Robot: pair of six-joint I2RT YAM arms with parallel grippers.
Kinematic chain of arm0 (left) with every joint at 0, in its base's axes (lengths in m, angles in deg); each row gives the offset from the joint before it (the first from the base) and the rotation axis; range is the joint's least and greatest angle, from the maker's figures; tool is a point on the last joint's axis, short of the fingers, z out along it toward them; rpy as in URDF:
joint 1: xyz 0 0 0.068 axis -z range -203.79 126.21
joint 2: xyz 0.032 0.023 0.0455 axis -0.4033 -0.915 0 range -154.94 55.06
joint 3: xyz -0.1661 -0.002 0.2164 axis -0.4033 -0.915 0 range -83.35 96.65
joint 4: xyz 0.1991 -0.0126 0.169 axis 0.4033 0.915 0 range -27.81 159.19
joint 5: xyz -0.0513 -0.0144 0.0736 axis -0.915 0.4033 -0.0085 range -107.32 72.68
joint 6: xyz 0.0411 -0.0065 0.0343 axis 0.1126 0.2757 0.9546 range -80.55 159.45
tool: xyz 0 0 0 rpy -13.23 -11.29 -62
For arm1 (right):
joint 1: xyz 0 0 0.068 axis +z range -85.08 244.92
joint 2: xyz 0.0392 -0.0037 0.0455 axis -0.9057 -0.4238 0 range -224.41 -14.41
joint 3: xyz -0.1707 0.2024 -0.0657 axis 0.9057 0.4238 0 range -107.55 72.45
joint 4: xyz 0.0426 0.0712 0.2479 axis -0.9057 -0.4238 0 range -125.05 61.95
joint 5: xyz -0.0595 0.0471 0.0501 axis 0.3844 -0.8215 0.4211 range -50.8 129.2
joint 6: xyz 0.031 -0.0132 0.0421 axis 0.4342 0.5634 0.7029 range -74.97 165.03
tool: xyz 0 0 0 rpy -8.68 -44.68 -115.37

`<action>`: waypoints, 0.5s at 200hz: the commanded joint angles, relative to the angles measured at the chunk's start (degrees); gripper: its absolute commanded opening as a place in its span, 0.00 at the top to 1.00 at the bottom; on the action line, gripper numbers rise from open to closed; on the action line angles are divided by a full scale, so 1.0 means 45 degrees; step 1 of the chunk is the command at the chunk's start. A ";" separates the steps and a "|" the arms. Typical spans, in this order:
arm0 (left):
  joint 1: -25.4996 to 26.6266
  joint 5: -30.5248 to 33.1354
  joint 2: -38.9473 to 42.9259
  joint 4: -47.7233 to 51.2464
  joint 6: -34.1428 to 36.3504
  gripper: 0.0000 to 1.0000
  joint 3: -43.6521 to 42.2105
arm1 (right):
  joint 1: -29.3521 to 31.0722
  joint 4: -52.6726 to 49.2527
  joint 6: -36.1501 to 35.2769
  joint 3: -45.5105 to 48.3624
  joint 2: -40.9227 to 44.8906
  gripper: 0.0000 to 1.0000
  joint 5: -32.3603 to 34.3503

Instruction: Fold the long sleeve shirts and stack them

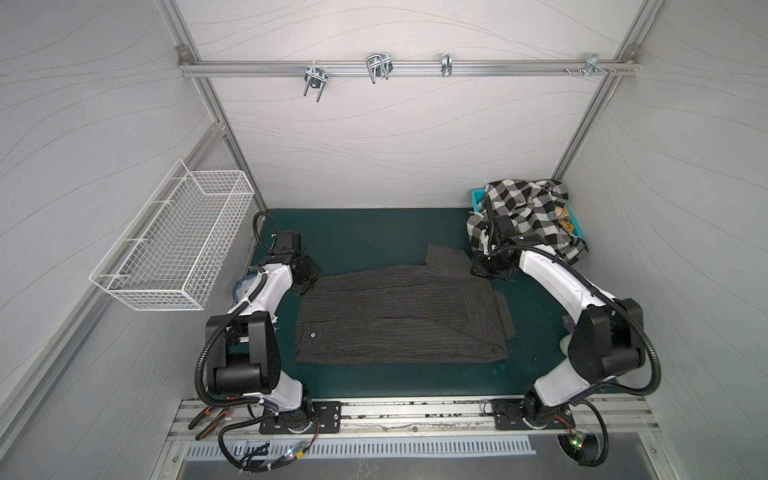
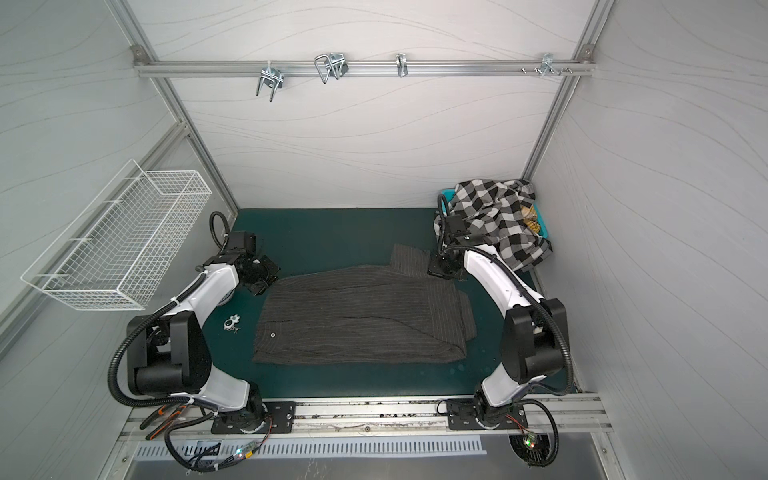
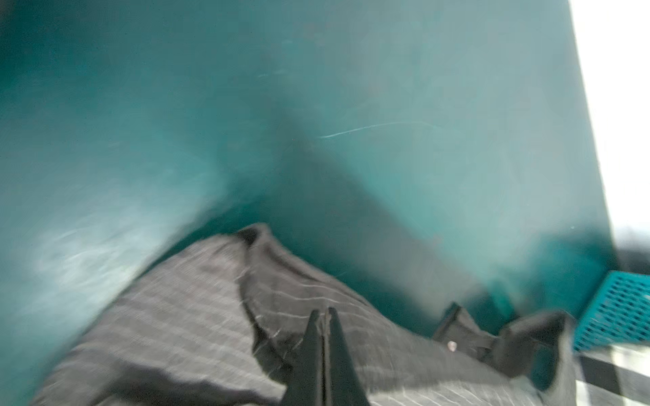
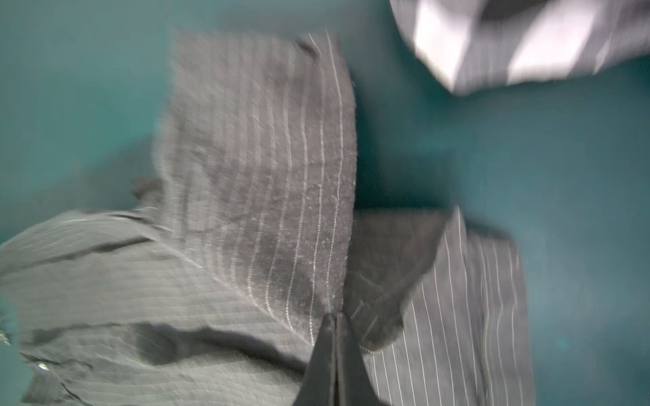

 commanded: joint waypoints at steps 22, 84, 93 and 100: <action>-0.0566 0.1032 0.0875 0.0080 -0.0082 1.00 -0.0939 | 0.0091 -0.0424 0.1072 0.2050 0.1709 1.00 0.0673; -0.0577 0.0949 0.1541 0.0327 0.0037 1.00 -0.2322 | 0.0324 -0.0020 0.1531 0.4216 0.2662 1.00 0.0712; -0.0581 0.0947 0.1710 0.0248 -0.0107 1.00 -0.2697 | 0.0442 0.0081 0.1453 0.4324 0.2424 1.00 0.0835; -0.0581 0.0994 0.1774 0.0276 -0.0162 1.00 -0.2925 | 0.0512 0.0069 0.1440 0.4343 0.2202 1.00 0.1038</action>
